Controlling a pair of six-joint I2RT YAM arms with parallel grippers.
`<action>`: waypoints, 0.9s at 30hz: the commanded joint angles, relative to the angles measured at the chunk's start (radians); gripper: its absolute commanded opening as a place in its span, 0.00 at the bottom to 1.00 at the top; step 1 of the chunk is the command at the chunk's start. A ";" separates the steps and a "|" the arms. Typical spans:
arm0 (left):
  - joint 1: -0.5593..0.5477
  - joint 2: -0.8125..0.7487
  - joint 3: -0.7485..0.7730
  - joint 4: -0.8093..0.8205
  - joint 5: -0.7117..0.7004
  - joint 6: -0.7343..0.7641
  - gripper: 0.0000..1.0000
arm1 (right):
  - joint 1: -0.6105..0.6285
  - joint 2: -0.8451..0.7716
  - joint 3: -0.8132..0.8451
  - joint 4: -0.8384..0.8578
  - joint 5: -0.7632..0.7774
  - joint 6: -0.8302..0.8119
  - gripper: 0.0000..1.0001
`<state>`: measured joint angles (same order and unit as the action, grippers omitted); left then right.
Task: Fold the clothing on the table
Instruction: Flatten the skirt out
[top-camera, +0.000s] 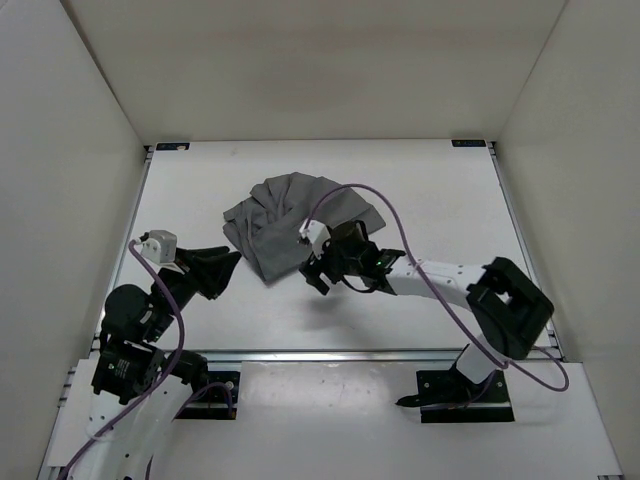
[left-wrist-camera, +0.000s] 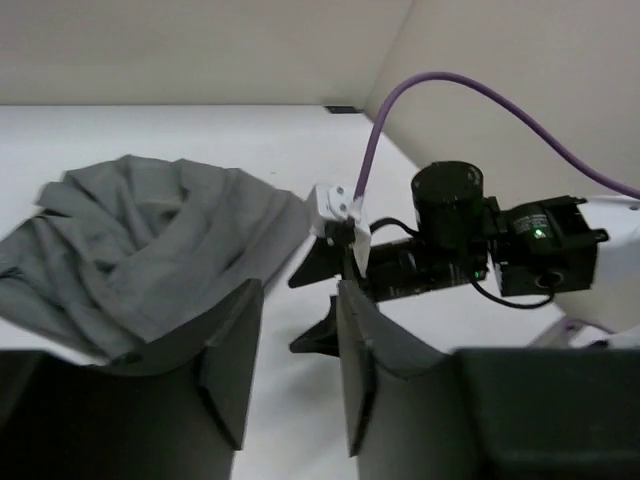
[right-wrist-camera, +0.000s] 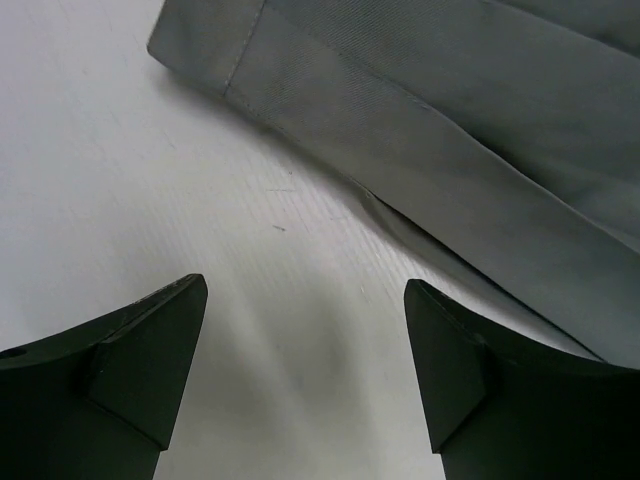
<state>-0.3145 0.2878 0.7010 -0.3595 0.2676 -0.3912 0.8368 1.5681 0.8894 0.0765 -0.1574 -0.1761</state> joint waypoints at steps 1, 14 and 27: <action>-0.011 0.005 0.041 -0.068 -0.123 0.077 0.50 | 0.028 0.084 0.039 0.144 0.021 -0.127 0.77; -0.032 -0.027 0.006 -0.075 -0.254 0.103 0.65 | 0.157 0.339 0.149 0.363 0.075 -0.324 0.79; -0.037 -0.042 -0.024 -0.084 -0.290 0.094 0.67 | 0.167 0.495 0.278 0.408 0.133 -0.321 0.29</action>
<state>-0.3454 0.2523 0.6937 -0.4339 0.0128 -0.2966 1.0122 2.0487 1.1423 0.4271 -0.0364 -0.5110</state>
